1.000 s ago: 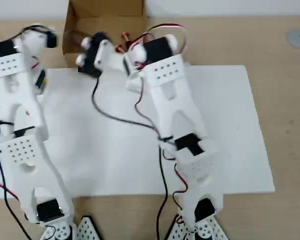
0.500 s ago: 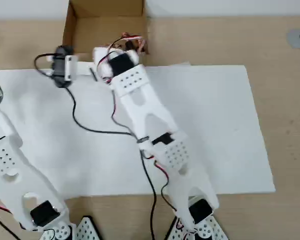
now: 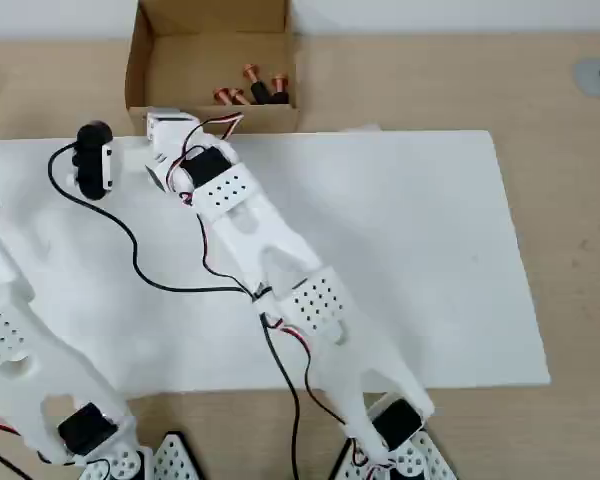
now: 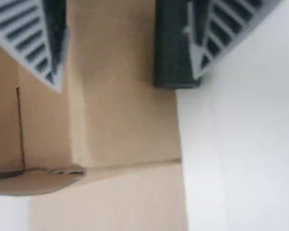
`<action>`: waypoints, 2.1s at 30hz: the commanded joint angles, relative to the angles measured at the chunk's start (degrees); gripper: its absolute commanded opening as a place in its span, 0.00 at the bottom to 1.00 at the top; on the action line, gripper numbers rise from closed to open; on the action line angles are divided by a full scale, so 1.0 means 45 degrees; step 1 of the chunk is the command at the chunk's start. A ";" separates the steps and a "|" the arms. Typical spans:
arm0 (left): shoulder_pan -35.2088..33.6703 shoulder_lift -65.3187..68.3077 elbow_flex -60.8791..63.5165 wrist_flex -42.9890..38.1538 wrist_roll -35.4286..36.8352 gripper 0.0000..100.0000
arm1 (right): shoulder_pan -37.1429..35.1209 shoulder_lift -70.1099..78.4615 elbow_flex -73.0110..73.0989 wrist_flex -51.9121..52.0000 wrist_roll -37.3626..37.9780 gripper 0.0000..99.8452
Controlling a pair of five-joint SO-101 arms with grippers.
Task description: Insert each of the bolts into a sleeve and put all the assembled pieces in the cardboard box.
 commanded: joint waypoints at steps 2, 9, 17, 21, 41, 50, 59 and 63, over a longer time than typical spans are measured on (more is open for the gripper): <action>-0.0137 -0.1026 0.0332 0.0078 -0.0020 0.02 | 0.0518 0.0127 -0.0772 -0.0234 -0.0547 0.19; -0.0039 -0.1045 0.0508 0.0078 0.0020 0.02 | 0.1241 0.0244 -0.0654 -0.0117 -0.1387 0.19; -0.0039 -0.1045 0.0508 0.0078 0.0020 0.02 | 0.1104 0.0244 -0.0596 0.1465 -0.2188 0.25; -0.0039 -0.1045 0.0527 0.0078 0.0020 0.02 | 0.1065 0.0244 -0.0615 0.1875 -0.2188 0.25; -0.0137 -0.1260 0.0586 0.0098 0.0020 0.02 | 0.0283 0.0303 -0.0576 0.0391 -0.2168 0.25; 0.0254 -0.3487 0.2422 -0.0215 -0.0020 0.02 | 0.0381 0.0635 -0.0694 0.0410 -0.2149 0.25; 0.0117 -0.3956 0.3966 -0.1211 -0.0039 0.02 | 0.0947 0.0635 -0.0694 0.0430 -0.2149 0.20; 0.0098 -0.3976 0.3946 -0.1211 -0.0039 0.02 | 0.1065 0.0635 -0.0694 0.0508 -0.2149 0.19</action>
